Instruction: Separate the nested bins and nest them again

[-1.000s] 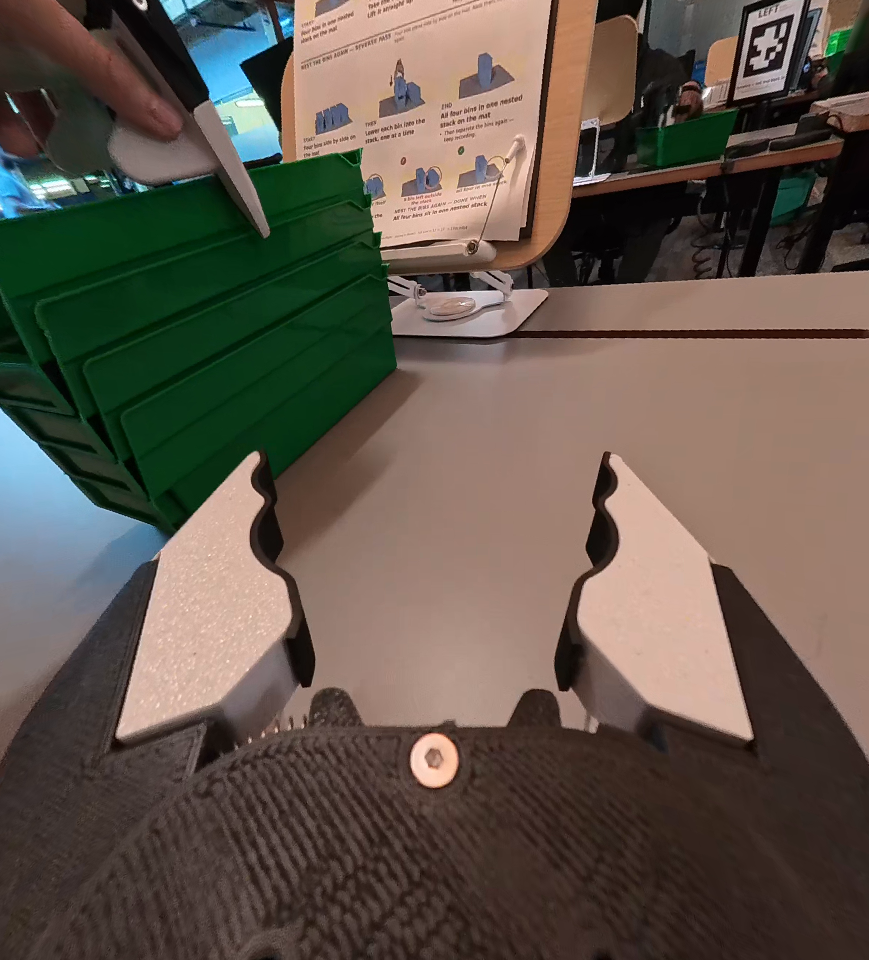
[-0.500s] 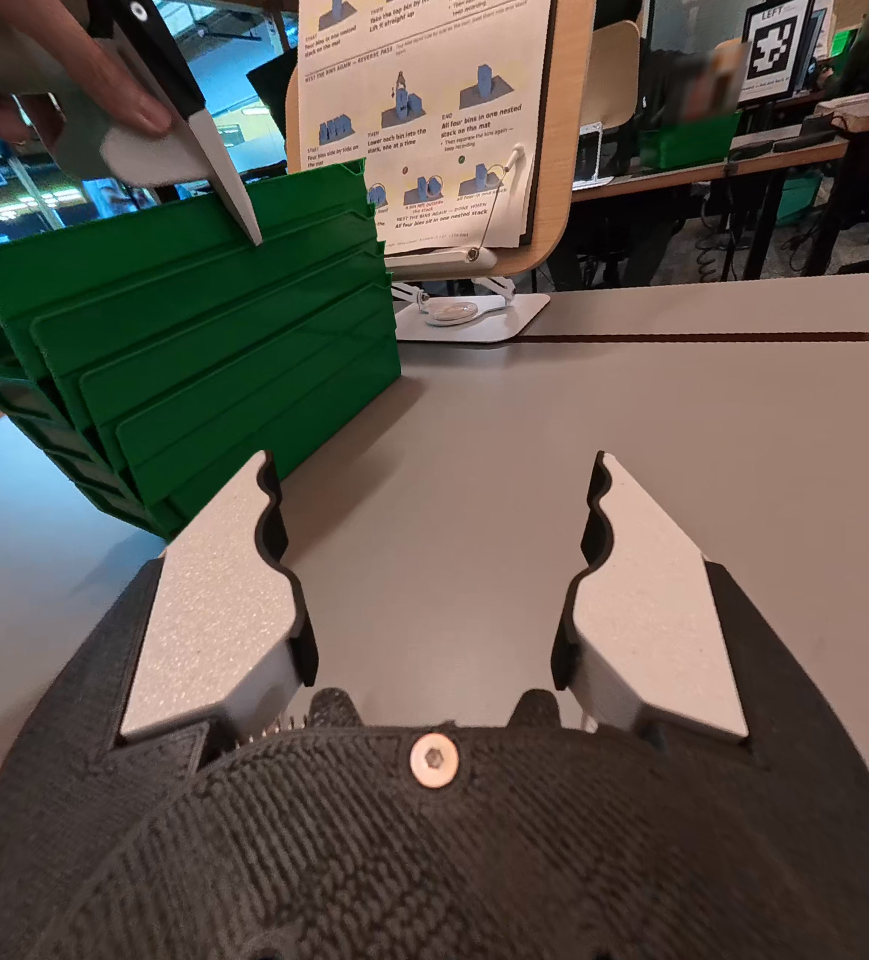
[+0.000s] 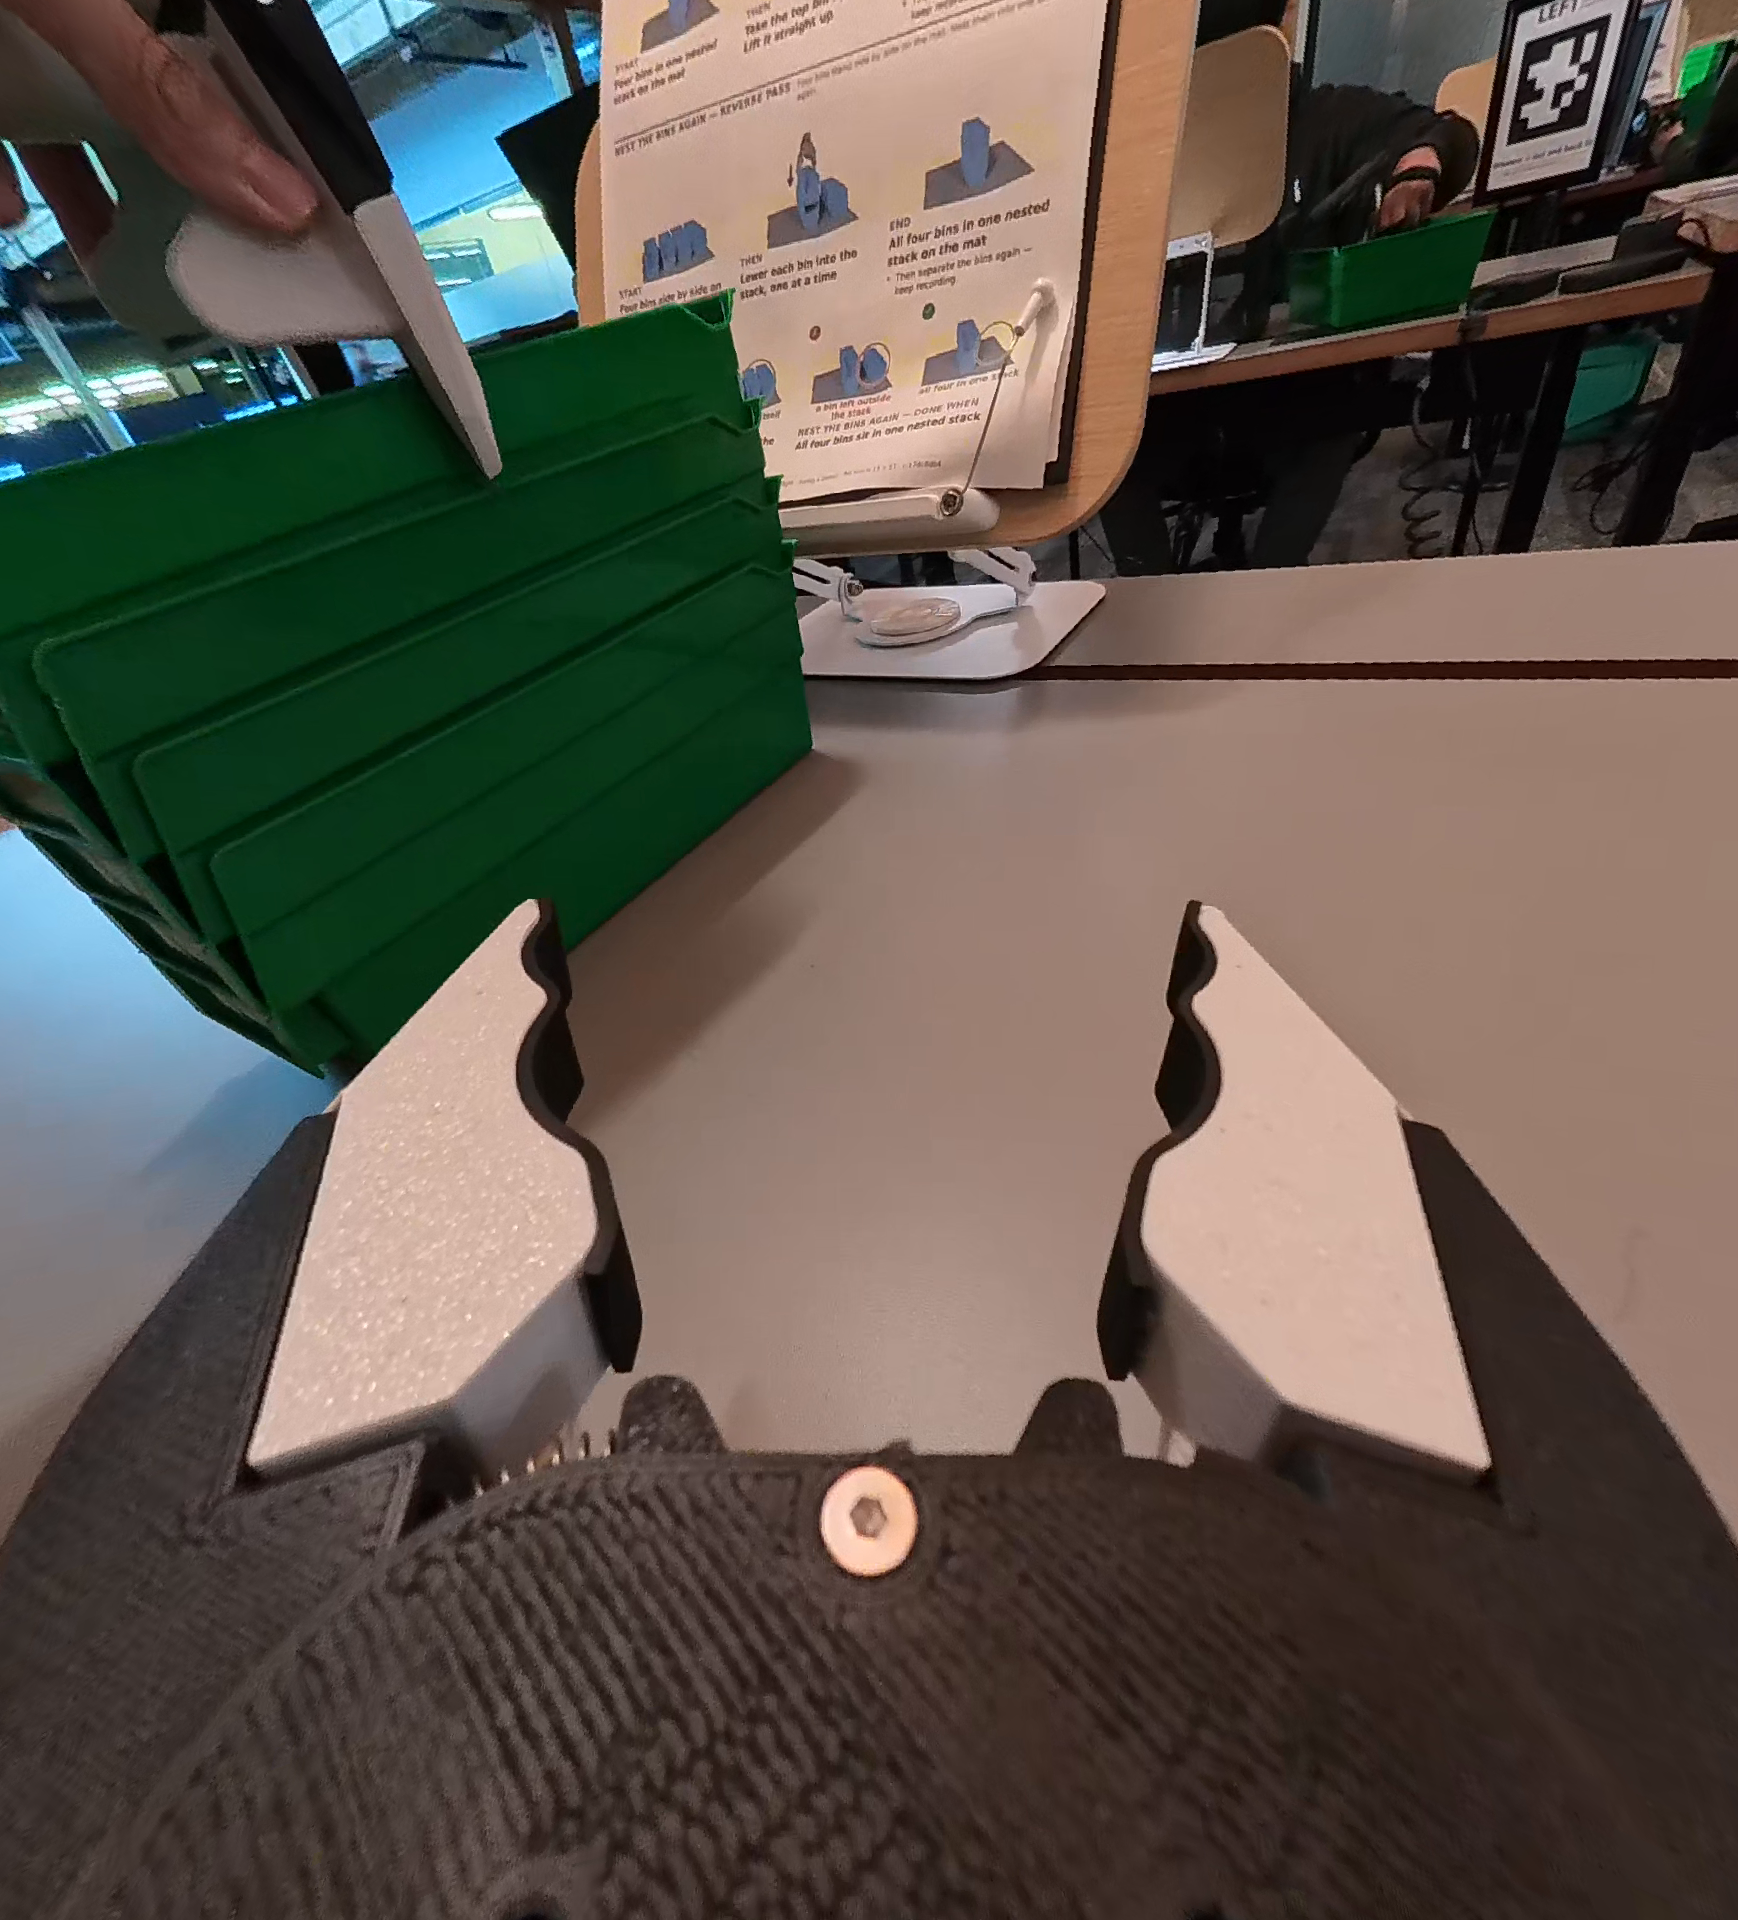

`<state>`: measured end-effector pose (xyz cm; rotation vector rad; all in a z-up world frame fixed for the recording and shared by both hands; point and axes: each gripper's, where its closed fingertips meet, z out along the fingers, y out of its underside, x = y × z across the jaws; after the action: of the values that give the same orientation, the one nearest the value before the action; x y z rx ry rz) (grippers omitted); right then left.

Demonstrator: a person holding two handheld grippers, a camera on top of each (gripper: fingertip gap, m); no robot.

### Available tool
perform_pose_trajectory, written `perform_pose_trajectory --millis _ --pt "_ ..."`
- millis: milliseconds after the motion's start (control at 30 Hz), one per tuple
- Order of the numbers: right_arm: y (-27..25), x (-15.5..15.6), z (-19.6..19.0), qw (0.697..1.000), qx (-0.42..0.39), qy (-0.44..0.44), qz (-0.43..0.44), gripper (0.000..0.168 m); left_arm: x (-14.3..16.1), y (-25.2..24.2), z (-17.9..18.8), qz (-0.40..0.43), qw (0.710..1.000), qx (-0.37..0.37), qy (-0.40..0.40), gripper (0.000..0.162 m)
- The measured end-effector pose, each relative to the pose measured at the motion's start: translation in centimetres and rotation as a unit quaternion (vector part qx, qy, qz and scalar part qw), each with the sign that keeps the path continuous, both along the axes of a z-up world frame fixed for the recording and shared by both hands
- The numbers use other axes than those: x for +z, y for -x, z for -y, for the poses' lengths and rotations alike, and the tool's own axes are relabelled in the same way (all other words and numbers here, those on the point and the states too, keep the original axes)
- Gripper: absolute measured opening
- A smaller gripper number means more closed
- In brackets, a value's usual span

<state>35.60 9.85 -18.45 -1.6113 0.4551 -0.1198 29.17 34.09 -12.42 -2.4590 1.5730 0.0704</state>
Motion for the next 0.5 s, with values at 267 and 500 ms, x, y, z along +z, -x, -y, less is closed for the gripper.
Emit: perform_pose_trajectory --millis 267,500 --pt "0.2 -0.2 -0.2 1.0 0.007 0.002 -0.004 0.112 0.8 0.5 0.0 -0.014 1.0 -0.003 -0.001 0.106" --pt "0.5 -0.4 -0.4 1.0 0.012 0.006 -0.005 0.111 2.3 1.2 0.0 -0.011 1.0 -0.021 -0.019 0.104"
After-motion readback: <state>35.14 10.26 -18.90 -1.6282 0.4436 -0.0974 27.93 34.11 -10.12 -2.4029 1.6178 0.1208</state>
